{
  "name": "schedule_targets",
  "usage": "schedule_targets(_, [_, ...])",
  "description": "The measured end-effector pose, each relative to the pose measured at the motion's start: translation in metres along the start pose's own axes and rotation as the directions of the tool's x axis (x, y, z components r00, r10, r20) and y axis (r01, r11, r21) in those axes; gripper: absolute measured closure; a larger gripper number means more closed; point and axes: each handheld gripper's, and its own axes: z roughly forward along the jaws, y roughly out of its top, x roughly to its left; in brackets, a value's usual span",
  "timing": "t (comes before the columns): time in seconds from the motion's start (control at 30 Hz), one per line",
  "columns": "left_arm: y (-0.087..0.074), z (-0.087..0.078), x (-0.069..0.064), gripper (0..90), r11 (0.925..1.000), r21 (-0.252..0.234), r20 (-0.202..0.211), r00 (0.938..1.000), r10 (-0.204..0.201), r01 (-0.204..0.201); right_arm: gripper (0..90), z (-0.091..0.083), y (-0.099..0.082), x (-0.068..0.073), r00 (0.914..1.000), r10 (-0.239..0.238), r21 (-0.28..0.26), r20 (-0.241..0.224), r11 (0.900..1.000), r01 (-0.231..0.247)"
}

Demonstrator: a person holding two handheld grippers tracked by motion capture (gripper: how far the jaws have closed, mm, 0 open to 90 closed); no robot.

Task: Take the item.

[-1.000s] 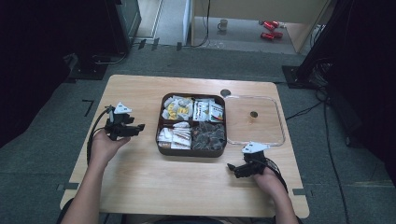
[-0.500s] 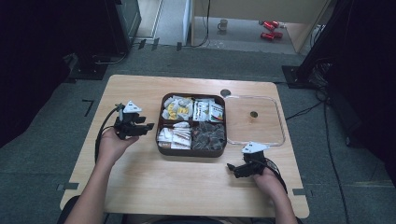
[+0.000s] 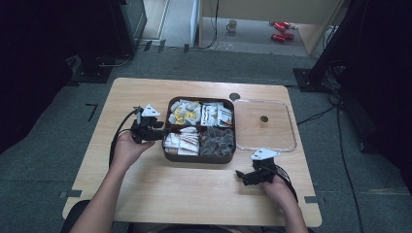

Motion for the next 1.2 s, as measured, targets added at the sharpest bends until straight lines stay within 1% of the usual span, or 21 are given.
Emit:
schedule_targets(0.1, [0.001, 0.004, -0.001, 57.6, 1.0, -0.002, 0.025, 0.9997, -0.004, 0.004, 0.0, 0.0, 0.0, 0.001, 1.0, 0.001, 0.001, -0.001, 1.0, -0.001])
schedule_targets(0.33, [0.005, 0.011, -0.002, 60.5, 1.0, 0.004, 0.04, 0.9992, 0.006, -0.006, 0.0, -0.001, -0.001, 0.002, 1.0, 0.002, 0.0, 0.0, 1.0, -0.002])
schedule_targets(0.37, [0.007, 0.014, -0.002, 60.4, 1.0, 0.005, 0.049, 0.9988, 0.007, -0.007, 0.0, -0.001, -0.001, 0.003, 1.0, 0.002, 0.0, 0.001, 1.0, -0.002])
schedule_targets(0.5, [0.009, 0.02, -0.003, 61.6, 0.9998, 0.015, 0.055, 0.9984, 0.012, -0.013, 0.0, -0.001, -0.002, 0.003, 1.0, 0.001, -0.001, 0.0, 1.0, -0.001])
schedule_targets(0.53, [0.01, 0.023, -0.004, 61.9, 0.9997, 0.009, 0.053, 0.9983, 0.022, -0.023, 0.0, -0.002, -0.002, 0.003, 1.0, 0.0, 0.0, 0.001, 1.0, 0.0])
schedule_targets(0.57, [0.01, 0.023, -0.004, 61.4, 0.9997, 0.009, 0.053, 0.9983, 0.022, -0.023, 0.0, -0.002, -0.002, 0.004, 1.0, 0.0, 0.0, 0.0, 1.0, 0.0])
schedule_targets(0.6, [0.012, 0.025, -0.005, 62.9, 0.9993, 0.005, 0.059, 0.9976, 0.036, -0.036, 0.0, -0.002, -0.002, 0.004, 1.0, -0.001, 0.001, 0.0, 1.0, 0.001])
schedule_targets(0.73, [0.014, 0.031, -0.005, 64.0, 0.9994, 0.0, 0.067, 0.9971, 0.035, -0.035, 0.0, -0.003, -0.003, 0.004, 1.0, 0.001, 0.001, -0.001, 1.0, -0.001])
schedule_targets(0.77, [0.014, 0.033, -0.004, 63.1, 0.9992, 0.018, 0.063, 0.9974, 0.035, -0.036, 0.0, -0.003, -0.003, 0.004, 1.0, 0.0, 0.001, 0.0, 1.0, 0.0])
schedule_targets(0.8, [0.015, 0.035, -0.004, 60.9, 0.9988, 0.038, 0.068, 0.9973, 0.028, -0.031, 0.0, -0.003, -0.003, 0.005, 1.0, 0.0, 0.001, -0.001, 1.0, 0.0])
schedule_targets(0.83, [0.016, 0.037, -0.002, 61.7, 0.9985, 0.046, 0.079, 0.9966, 0.025, -0.029, 0.0, -0.003, -0.003, 0.005, 1.0, 0.002, 0.001, 0.0, 1.0, -0.002])
schedule_targets(0.87, [0.017, 0.039, -0.001, 63.0, 0.9985, 0.051, 0.099, 0.995, 0.014, -0.019, 0.0, -0.003, -0.003, 0.005, 1.0, 0.002, 0.001, -0.001, 1.0, -0.002])
schedule_targets(0.9, [0.017, 0.039, -0.001, 63.1, 0.9985, 0.051, 0.099, 0.995, 0.014, -0.019, 0.0, -0.003, -0.003, 0.005, 1.0, 0.002, 0.001, -0.001, 1.0, -0.002])
schedule_targets(0.93, [0.02, 0.045, 0.004, 63.2, 0.9961, 0.085, 0.164, 0.9858, -0.036, 0.023, 0.0, -0.003, -0.003, 0.005, 1.0, 0.002, 0.001, -0.001, 1.0, -0.002])
schedule_targets(0.97, [0.02, 0.045, 0.004, 63.2, 0.9961, 0.085, 0.164, 0.9858, -0.036, 0.023, 0.0, -0.003, -0.003, 0.005, 1.0, 0.002, 0.001, -0.001, 1.0, -0.002])
schedule_targets(1.0, [0.02, 0.05, 0.007, 63.9, 0.9949, 0.091, 0.185, 0.981, -0.059, 0.042, 0.0, -0.003, -0.003, 0.005, 1.0, 0.002, 0.001, -0.001, 1.0, -0.002])
schedule_targets(1.03, [0.02, 0.05, 0.007, 65.6, 0.9949, 0.091, 0.185, 0.981, -0.059, 0.042, 0.0, -0.003, -0.003, 0.005, 1.0, 0.002, 0.001, -0.001, 1.0, -0.002])
schedule_targets(1.07, [0.019, 0.053, 0.006, 66.8, 0.9953, 0.096, 0.154, 0.9876, -0.029, 0.014, 0.0, -0.004, -0.004, 0.005, 1.0, -0.003, 0.001, -0.002, 1.0, 0.003])
schedule_targets(1.1, [0.019, 0.053, 0.006, 67.0, 0.9953, 0.096, 0.154, 0.9876, -0.029, 0.014, 0.0, -0.004, -0.004, 0.005, 1.0, -0.003, 0.001, -0.002, 1.0, 0.003])
schedule_targets(1.13, [0.018, 0.056, 0.005, 69.1, 0.9949, 0.098, 0.122, 0.9924, 0.011, -0.023, 0.0, -0.004, -0.004, 0.005, 1.0, -0.003, 0.0, -0.002, 1.0, 0.003])
schedule_targets(1.2, [0.018, 0.058, 0.003, 71.3, 0.9946, 0.094, 0.12, 0.9922, 0.033, -0.044, 0.0, -0.004, -0.004, 0.005, 1.0, -0.003, 0.0, -0.003, 1.0, 0.003])
